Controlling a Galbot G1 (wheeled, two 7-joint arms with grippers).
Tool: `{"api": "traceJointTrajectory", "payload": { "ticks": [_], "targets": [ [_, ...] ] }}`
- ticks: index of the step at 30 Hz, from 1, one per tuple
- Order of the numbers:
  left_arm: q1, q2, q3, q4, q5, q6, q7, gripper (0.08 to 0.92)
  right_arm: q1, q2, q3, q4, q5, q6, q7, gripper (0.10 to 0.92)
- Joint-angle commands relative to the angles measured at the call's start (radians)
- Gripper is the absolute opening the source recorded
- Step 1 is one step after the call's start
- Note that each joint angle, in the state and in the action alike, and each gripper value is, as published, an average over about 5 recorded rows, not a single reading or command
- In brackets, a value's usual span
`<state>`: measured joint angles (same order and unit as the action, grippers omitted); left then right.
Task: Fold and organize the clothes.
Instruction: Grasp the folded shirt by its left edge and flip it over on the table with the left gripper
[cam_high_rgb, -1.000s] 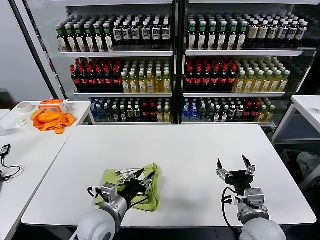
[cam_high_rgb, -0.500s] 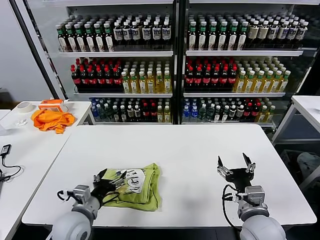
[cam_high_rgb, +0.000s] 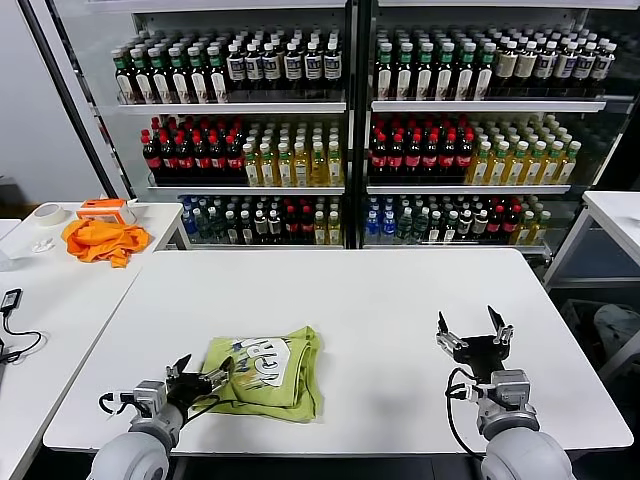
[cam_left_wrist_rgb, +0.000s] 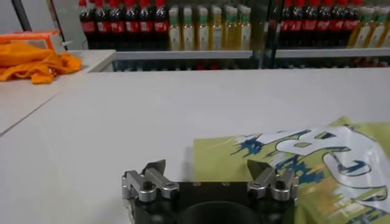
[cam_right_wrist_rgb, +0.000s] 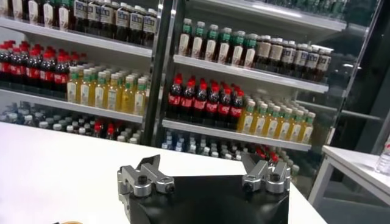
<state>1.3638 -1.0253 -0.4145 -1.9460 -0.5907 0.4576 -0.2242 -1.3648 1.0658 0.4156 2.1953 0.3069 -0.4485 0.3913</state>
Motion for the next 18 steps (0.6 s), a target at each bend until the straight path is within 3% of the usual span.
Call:
{"api": "traceJointTrajectory", "payload": {
  "ticks": [1,18],
  "targets": [
    [0.013,-0.005,-0.010,0.027,0.005,0.000,0.003,0.806,0.004,0.006,-0.003,-0.013,-0.001,0.001,0.002,0.823],
    [0.020,-0.026,0.009,0.029,-0.038,-0.002,0.001,0.351,0.004,-0.002,-0.002,-0.004,0.001,0.001,0.001,0.823]
  ]
}}
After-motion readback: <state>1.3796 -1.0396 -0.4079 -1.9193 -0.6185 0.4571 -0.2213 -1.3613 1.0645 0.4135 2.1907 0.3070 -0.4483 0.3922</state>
